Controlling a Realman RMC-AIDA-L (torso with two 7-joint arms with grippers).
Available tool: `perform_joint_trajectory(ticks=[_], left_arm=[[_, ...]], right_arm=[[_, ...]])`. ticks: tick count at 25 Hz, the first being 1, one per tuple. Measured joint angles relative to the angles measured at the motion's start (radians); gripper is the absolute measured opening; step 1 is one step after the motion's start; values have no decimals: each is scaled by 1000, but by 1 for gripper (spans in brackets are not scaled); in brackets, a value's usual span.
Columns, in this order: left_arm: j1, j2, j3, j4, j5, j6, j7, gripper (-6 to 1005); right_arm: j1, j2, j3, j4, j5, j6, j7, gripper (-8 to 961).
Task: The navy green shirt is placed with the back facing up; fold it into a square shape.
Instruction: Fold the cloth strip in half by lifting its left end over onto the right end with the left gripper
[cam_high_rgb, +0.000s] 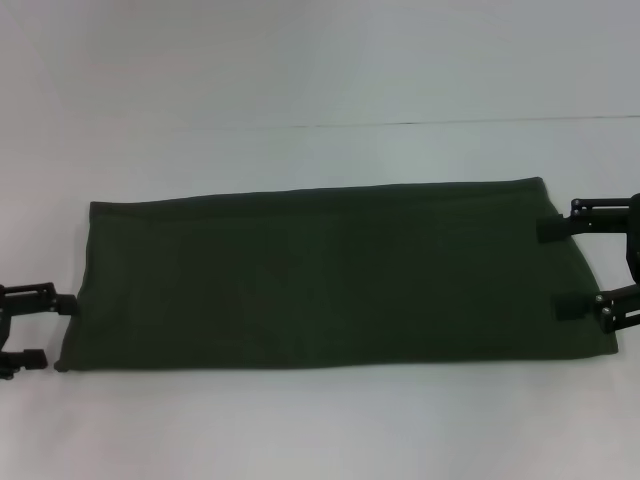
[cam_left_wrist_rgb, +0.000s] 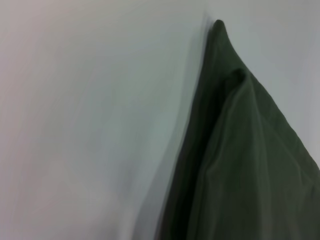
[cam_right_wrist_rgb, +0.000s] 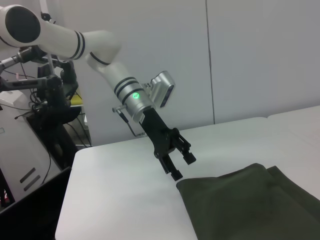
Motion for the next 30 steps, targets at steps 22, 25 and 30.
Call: perform_joint_trajectory(ticks=[22,25,30], left_arm=[[-14,-37,17,-47,1,-97,8,921],[-19,-45,17,-47,1,-110,7,920],[-29,-51,16,-54,1,-136,7,917]], right_arm=[[-4,-1,-6,-1,3,-9,5,911],[-3,-1,-9,-1,3,-9,5,911],[-2,0,-9,-1,3,-9,5,911]])
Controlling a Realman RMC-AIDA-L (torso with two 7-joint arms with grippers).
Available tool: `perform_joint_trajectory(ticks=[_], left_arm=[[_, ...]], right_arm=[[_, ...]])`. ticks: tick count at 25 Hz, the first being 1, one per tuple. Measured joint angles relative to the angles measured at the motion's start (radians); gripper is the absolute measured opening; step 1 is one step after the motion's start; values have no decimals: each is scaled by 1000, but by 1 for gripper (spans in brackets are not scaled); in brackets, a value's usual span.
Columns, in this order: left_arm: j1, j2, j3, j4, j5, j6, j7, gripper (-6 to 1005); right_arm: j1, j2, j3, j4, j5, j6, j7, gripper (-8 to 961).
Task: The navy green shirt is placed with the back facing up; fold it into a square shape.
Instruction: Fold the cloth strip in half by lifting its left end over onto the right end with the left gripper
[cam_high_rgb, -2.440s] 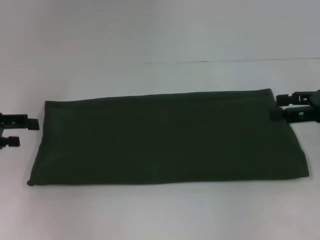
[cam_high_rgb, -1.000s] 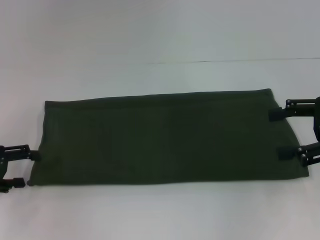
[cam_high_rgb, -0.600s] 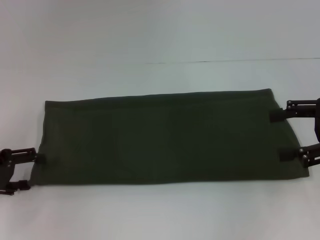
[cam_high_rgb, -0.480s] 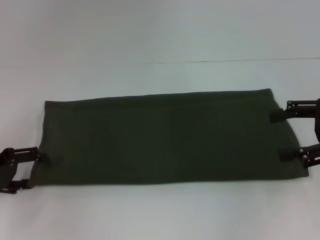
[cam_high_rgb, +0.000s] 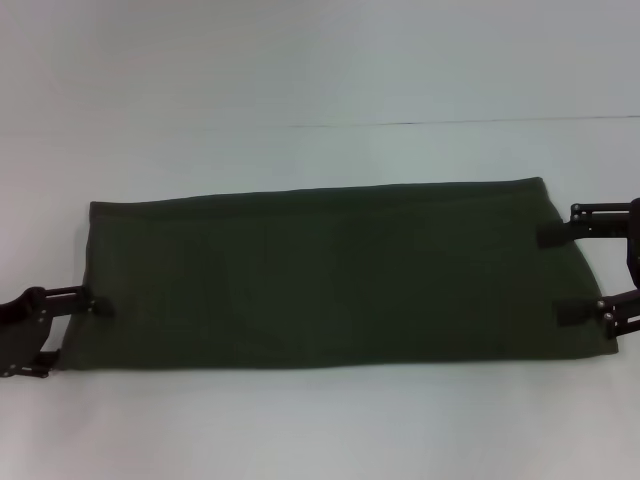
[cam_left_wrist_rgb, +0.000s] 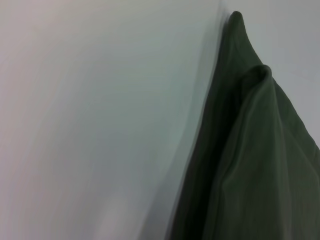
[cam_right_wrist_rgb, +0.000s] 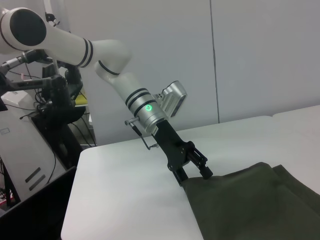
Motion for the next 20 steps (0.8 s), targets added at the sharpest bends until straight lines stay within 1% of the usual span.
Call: perform_joint_trajectory(ticks=[8,19,20], left_arm=[[-5,-4,-1,-5,-5,-7,0,912],[-4,-6,-3,-5,-8,0,-4,742],[-5,-5,-3,-5,-8,0,-4,694]], right_arm=[[3,1,0,0,0,0,0,911],[8,1,0,0,1,0,-1,912],[8,1,0,0,1,0,-1,912]])
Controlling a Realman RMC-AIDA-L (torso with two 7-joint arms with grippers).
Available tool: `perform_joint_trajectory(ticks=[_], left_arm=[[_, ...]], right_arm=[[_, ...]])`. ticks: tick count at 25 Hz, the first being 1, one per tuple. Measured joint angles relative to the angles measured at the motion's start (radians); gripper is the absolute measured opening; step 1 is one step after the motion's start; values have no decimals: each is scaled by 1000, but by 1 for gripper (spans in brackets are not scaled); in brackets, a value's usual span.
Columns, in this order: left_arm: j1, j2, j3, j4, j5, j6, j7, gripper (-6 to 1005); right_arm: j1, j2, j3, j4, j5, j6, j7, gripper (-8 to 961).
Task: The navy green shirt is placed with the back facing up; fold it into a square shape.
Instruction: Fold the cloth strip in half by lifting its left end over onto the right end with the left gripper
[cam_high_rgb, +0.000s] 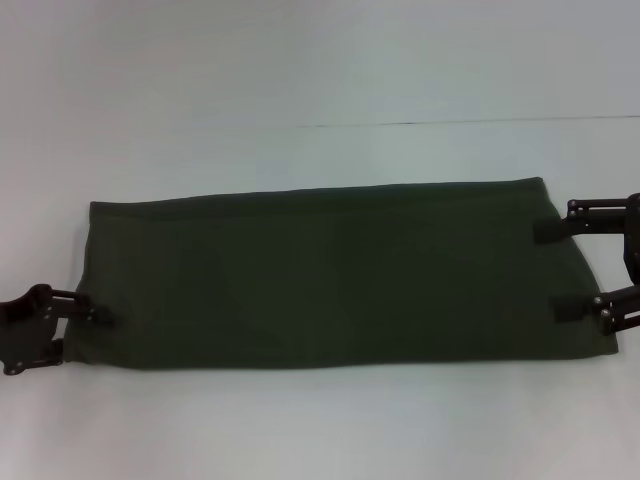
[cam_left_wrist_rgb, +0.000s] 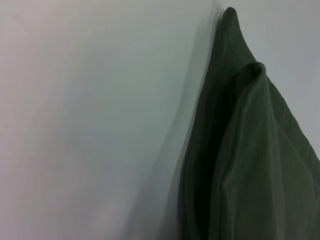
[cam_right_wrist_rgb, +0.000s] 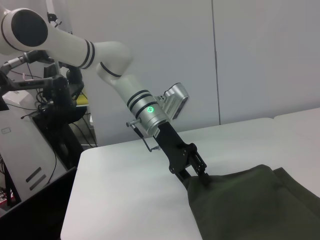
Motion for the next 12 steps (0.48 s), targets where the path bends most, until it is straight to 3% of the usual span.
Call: perform_joint_trajectory(ticks=[4,12], left_arm=[[-1,0,1,0,0,1,-2,504],[-1,1,0,0,0,2,-3,504]], right_arm=[[2,0,0,0,1,0,-1,912],[2,1,0,0,1,0,3,911]])
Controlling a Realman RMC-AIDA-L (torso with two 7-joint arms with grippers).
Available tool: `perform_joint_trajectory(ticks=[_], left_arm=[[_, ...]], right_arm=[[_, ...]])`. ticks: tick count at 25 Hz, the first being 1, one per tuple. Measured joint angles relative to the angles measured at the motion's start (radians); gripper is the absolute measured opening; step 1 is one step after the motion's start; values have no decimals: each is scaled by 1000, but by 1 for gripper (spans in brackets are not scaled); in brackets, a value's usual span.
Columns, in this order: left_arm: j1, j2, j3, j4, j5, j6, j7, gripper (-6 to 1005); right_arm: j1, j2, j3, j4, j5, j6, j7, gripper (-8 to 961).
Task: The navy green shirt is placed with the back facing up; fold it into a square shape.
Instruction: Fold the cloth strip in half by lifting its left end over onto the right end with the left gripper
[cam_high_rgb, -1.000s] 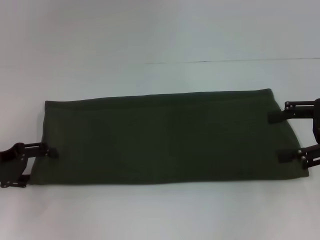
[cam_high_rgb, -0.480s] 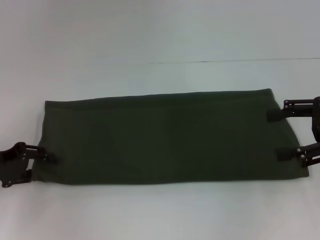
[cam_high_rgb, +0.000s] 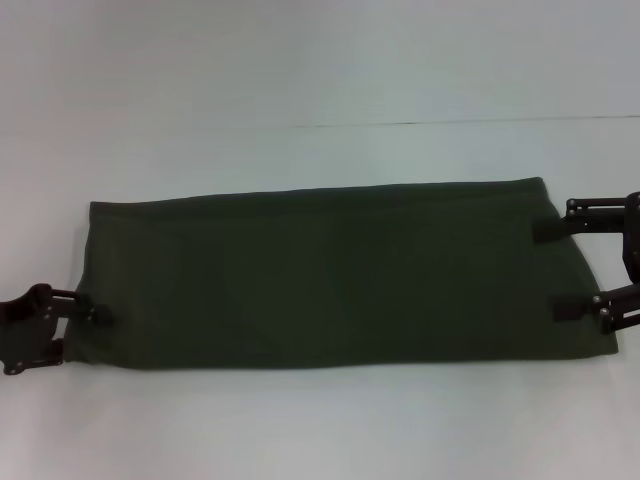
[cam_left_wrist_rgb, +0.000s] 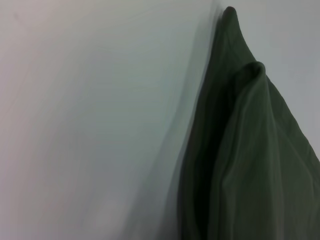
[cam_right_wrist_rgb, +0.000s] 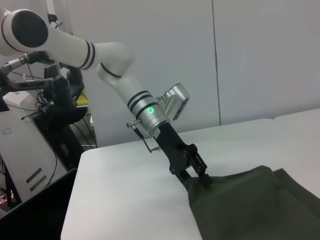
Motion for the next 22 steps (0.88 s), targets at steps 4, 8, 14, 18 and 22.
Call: perform_joint_trajectory(ticks=[4,8,14,18,22], left_arm=[[0,1,0,-13,2,-8,-8,464],[0,1,1,-16,4,-11,-11,424],[0,3,-4,-17,-1,-9,-11,311],[0,4,-5,-17,-1,-8,-11,165],[0,5,-7,-11,-1,-9,-8,46]], right_arm=[[1,1,0,0,3,0,0,911],[1,0,0,0,11,0,1,910],[1,0,0,0,12,0,1,910],[1,1,0,0,12,0,1,909],[1,3,1,0,12,0,1,909]])
